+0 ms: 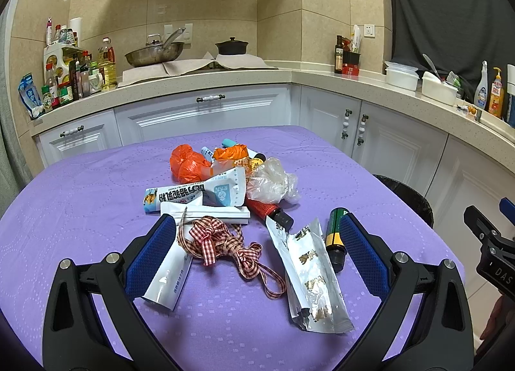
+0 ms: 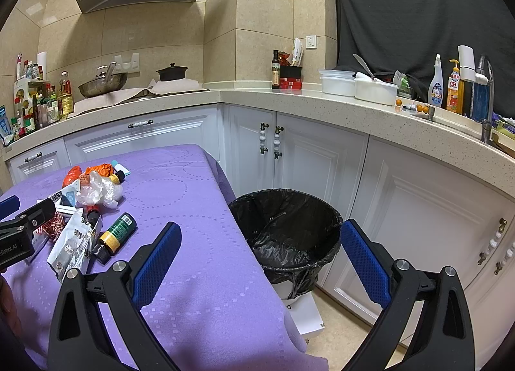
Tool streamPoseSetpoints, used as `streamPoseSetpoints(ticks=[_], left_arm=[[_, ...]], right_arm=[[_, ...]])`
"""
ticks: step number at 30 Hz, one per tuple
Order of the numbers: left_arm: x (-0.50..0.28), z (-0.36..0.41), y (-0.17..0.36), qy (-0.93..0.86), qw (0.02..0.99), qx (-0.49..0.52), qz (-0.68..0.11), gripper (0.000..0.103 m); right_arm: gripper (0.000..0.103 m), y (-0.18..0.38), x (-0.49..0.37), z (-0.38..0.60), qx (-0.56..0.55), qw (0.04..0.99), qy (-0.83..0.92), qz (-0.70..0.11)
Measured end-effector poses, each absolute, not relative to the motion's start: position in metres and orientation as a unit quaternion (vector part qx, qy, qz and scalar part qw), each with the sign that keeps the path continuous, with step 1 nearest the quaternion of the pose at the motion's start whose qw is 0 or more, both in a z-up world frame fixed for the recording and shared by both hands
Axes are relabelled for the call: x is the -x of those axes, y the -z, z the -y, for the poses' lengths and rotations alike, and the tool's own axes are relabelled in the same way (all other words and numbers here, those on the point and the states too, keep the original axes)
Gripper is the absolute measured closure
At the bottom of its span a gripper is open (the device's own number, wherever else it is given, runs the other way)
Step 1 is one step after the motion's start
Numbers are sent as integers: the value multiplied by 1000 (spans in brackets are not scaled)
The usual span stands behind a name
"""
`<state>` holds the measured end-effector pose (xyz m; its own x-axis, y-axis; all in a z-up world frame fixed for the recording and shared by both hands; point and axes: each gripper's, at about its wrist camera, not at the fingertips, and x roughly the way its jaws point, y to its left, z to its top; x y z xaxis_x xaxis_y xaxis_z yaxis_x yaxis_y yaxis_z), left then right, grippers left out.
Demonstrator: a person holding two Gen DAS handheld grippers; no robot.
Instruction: Collect trash
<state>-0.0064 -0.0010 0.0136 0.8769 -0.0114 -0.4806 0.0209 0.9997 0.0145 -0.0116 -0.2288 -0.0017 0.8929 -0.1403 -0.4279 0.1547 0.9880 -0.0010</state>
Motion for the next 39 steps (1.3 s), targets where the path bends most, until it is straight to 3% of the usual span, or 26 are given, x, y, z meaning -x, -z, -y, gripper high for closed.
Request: streamPoseSetpoints(ticks=[13,32,33,34,35,36,39], left_arm=[[10,-3,-15,4,969,-9,-246,4],[37,-85,-4,-67,963,-3,-260,7],[38,-88,-4,-66,963,-1,-261,11],[39,-91,-3,-66,963,2,-263,14],[40,-95,-1,-67,961,3,-268,18],[41,-98,1,-65,961,4,-270,20],[46,-106,6,-64,959,3,-276,23]], right_arm=[[7,3,12,227,-16,973,71,-218],[7,12,6,139,-11,970,-64,-236],[9,14,5,134,-9,968,-74,-241],[16,15,6,129,-8,967,-81,-242],[26,17,7,123,-5,966,-89,-244],[47,19,7,118,-2,964,-96,-249],[55,27,4,106,-1,956,-115,-270]])
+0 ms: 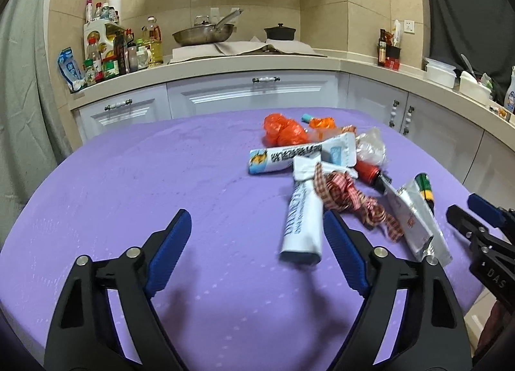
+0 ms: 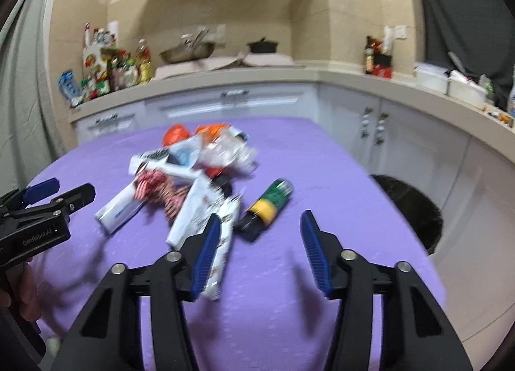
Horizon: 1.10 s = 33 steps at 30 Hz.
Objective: Collect trash
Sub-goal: 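Grasp the white tube with the left tool while the right tool grasps the silver wrapper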
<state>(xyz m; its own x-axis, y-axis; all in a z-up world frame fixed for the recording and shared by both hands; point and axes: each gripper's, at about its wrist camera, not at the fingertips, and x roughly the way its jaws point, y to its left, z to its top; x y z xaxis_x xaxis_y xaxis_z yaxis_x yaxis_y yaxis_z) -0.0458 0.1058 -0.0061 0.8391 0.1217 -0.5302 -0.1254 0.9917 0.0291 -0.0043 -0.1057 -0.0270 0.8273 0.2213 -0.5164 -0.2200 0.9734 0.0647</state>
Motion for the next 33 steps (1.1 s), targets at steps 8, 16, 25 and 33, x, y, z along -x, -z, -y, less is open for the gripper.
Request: streamPoseSetpoints(ticks=[8,16,25,33], left_arm=[[51,-119,11,-64,958,18,-281,23],[51,-111,13,-48,958,19,-282,23],[34,-92,20,-33,952,8,-305,23],[17,-84,32,-25,934,12,-357,47]], right_arm=[[78,41,2,93,-2,942,-144,-303],[100,43,3,92,-5,937,-156,-311],[100,27,10,106,-17,946,-154,-284],[100,18,13,126,-28,952,-143,-269]])
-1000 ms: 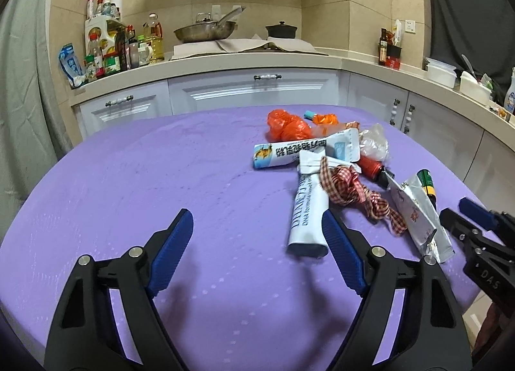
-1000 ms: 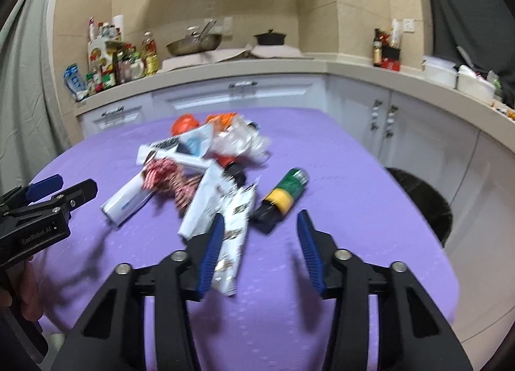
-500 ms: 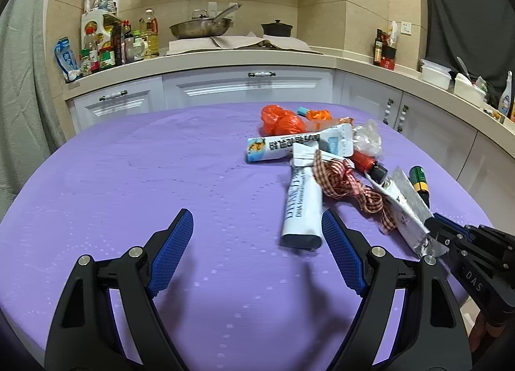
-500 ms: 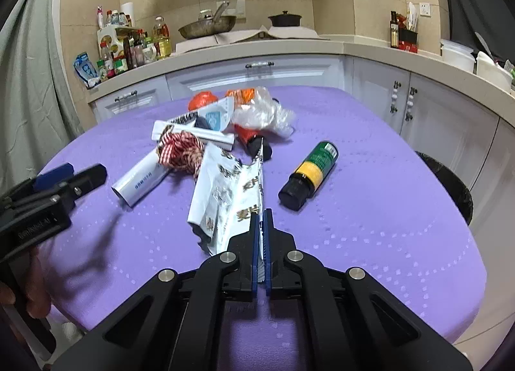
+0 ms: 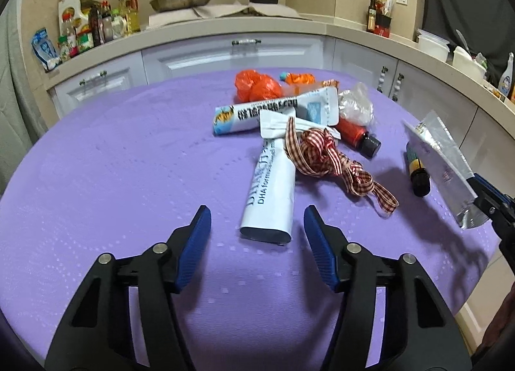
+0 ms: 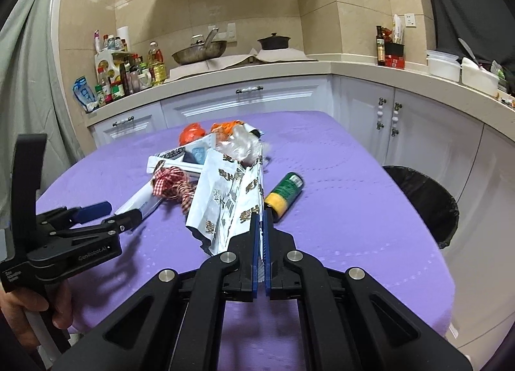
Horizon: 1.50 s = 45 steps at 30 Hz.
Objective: Collect trash
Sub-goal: 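Grasp the white tube with the left tool while the right tool grasps the silver wrapper, then carry both items to the black bin and open both tools to drop them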
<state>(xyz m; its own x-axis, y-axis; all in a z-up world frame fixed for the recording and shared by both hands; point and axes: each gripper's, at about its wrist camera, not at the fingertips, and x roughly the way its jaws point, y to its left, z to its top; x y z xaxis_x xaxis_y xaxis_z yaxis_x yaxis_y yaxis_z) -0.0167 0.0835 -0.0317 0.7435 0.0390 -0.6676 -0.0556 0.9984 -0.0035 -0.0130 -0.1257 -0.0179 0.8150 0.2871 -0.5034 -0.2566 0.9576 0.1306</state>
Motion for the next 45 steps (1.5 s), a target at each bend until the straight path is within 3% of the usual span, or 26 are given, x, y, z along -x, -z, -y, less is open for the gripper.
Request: streamPoseSetpoints(ticks=[4,6,11,30,45], left_arm=[[17,-79,32,-22,935,5,-355,63],[16,-77,33,-20,934,2,-357,79],[20,-76,33,-17,938,0,-346,94],[50,-112,-4,-47,954,34,-293,96],[5,3,-26,98,953,-5,-288,97]], right_arm=[[100,16,12,134,-33,954,-138,-266],[100,16,11,137,-36,954,-135,-265],[100,18,10,140,-41,954,-129,-266],[100,11,12,154,-40,961,-105,-253],[100,-2,0,233,-52,972,-15,-229]])
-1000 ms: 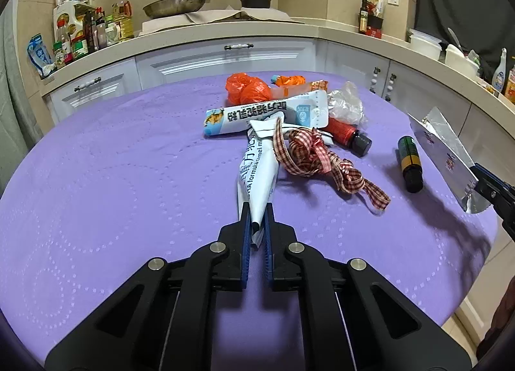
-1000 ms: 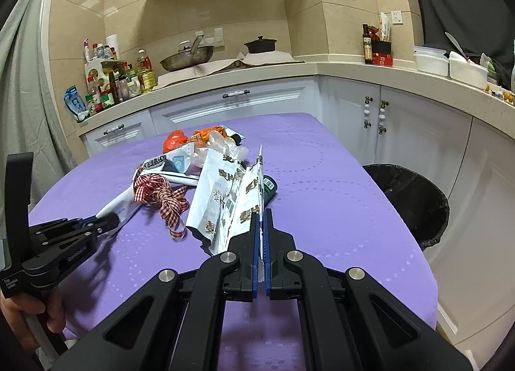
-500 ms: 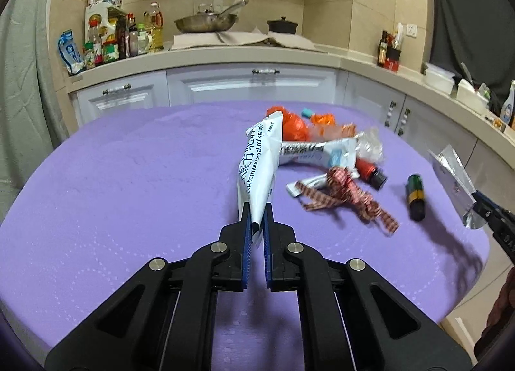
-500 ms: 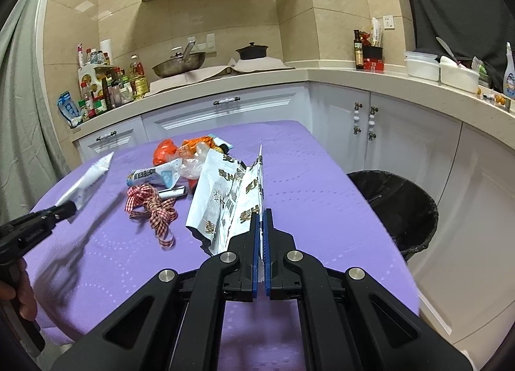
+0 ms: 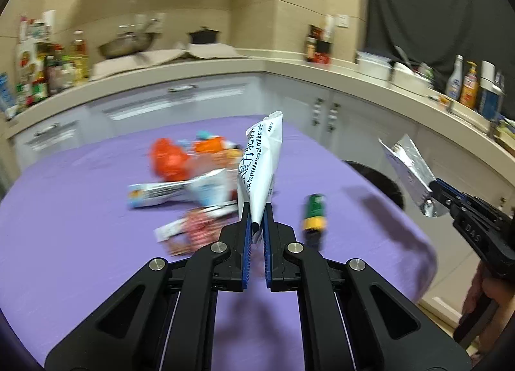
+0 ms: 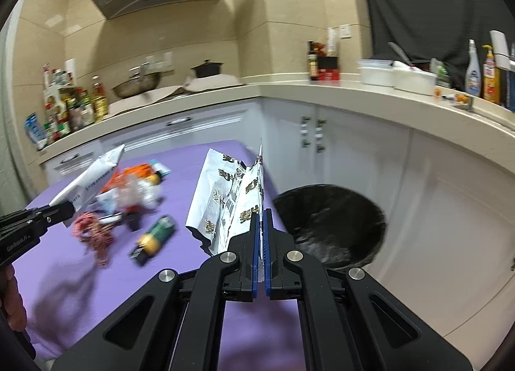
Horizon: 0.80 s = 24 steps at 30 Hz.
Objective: Collect trash
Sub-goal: 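Carry both items to the black bin and open both tools to drop them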
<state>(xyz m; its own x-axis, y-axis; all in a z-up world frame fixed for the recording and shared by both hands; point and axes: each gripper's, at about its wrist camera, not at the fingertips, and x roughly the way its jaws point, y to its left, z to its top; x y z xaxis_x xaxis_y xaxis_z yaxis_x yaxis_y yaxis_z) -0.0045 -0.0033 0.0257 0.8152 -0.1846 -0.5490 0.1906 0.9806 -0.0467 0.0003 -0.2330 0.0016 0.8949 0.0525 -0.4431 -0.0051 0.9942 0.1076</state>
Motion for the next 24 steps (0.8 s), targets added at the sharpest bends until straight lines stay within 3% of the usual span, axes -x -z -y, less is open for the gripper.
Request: streamPoseSetpoints(ticks=[24], left_arm=[[-124,204,-7,168,931,-98,-310,96]], right_arm=[[100,35,-98,345,-83,963,58,-248]])
